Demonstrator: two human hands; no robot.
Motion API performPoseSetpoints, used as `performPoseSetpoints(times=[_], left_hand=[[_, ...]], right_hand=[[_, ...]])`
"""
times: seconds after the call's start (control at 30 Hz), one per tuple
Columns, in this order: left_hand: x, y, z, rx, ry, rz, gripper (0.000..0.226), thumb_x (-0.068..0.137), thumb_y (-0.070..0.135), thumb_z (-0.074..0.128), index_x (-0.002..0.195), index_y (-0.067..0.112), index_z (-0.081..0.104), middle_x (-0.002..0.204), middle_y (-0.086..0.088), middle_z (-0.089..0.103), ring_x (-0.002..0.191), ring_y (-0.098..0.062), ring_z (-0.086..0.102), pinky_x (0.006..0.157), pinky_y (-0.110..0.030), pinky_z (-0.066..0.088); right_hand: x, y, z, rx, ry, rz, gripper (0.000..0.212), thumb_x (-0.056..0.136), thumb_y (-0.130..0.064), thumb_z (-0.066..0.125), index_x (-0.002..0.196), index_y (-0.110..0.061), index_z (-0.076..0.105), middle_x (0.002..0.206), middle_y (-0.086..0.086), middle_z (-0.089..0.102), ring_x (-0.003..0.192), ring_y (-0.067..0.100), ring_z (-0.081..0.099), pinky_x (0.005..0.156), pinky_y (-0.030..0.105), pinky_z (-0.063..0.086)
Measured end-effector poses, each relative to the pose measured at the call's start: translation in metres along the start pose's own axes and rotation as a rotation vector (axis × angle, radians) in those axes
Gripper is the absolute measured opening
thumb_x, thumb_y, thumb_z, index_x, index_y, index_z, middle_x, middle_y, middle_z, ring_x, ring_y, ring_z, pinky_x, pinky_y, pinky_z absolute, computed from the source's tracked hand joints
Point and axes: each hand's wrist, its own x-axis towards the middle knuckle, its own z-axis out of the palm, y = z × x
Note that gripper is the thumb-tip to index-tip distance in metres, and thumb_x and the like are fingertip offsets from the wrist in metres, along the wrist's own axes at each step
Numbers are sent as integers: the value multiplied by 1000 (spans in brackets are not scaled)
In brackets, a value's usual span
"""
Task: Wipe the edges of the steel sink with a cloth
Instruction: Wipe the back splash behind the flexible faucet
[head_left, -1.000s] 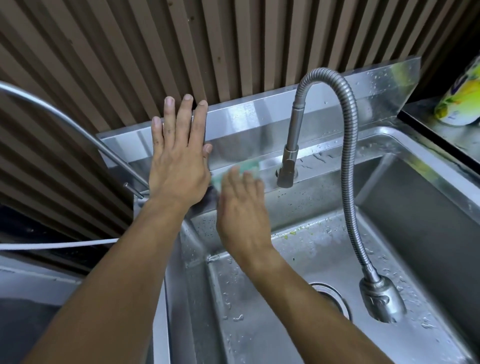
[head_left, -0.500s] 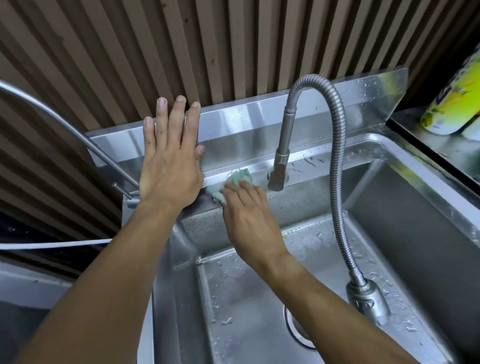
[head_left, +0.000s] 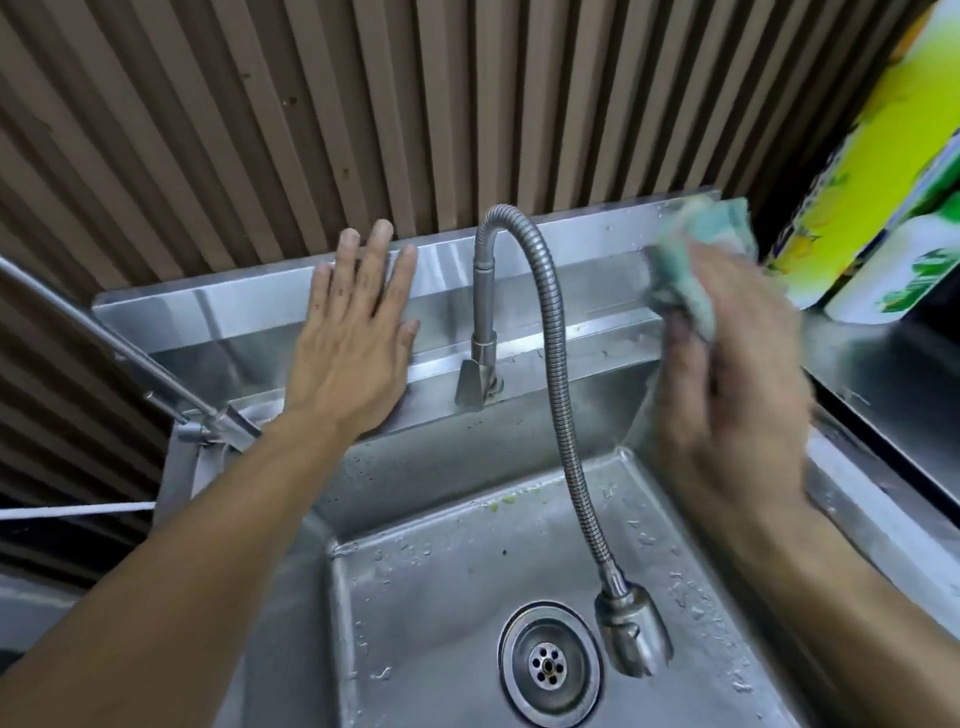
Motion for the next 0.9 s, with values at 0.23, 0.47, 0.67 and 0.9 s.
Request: performPoseSetpoints(times=[0.23,0.47,0.67,0.9], left_hand=[[23,8,16,77,32,27,61,110,38,21,166,15,8,174,-6,3,160,-29,-1,130,-45,0],[20,11,23,108,84,15,60,112,36,22,166,14,8,174,-6,3,161,-29,1,130,-48,5],[21,13,31,117,118,-6,62,112,36,26,166,11,6,174,-8,5,160,-30,3,130,-49,6],[20,14,28,116,79,-2,65,108,43,10,164,15,-8,172,-2,-11,160,-24,-11,130,-47,-2]], right_hand=[[51,61,144,29,-244,-43,42,104,-6,53,145,-2,49,147,24,52,140,32,40,118,60,33],[38,120,135,-293,-251,-99,55,113,-28,35,163,-11,21,172,10,16,159,33,7,130,46,4],[33,86,152,-168,-282,-35,62,112,-27,36,164,-11,7,171,10,-3,159,34,-3,129,53,-6],[56,141,121,-286,-262,-214,49,110,-28,36,155,-9,40,157,15,43,147,38,36,122,50,26]])
